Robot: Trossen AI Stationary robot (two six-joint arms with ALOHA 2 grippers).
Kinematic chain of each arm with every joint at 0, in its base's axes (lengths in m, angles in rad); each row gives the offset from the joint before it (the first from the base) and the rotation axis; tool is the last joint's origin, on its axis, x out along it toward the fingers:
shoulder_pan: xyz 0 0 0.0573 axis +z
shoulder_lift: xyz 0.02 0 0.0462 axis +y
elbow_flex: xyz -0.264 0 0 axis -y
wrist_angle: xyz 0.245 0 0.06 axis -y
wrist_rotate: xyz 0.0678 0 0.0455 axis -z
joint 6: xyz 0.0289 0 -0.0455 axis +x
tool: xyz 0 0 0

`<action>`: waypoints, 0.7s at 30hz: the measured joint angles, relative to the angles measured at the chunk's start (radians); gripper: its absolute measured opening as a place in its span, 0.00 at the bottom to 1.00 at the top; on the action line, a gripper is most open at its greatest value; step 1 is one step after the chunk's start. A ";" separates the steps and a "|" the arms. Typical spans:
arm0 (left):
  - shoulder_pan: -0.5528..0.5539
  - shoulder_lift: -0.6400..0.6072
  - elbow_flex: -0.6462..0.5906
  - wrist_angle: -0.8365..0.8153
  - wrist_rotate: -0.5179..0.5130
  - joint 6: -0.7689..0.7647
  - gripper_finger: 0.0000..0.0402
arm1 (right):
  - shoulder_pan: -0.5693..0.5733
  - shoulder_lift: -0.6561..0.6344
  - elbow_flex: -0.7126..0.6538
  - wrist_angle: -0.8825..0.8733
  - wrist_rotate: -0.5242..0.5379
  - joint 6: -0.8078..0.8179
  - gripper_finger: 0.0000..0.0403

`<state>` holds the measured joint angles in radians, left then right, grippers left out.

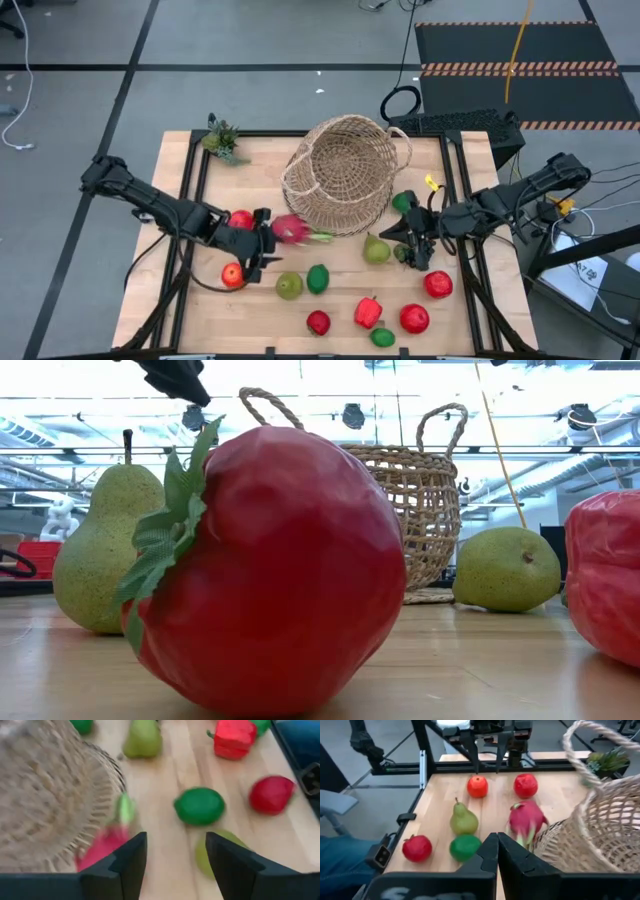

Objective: Build produce basket
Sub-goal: Put the red apple into the basket

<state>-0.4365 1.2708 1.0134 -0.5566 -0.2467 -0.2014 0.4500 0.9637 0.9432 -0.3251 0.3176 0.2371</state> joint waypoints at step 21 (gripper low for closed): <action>-0.382 0.005 -0.039 -0.443 -0.002 -0.564 0.70 | 0.076 0.045 0.001 0.015 0.030 0.097 0.00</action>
<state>-0.8181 1.2761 0.9745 -0.9996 -0.2490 -0.7657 0.5259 1.0084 0.9440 -0.3103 0.3473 0.3343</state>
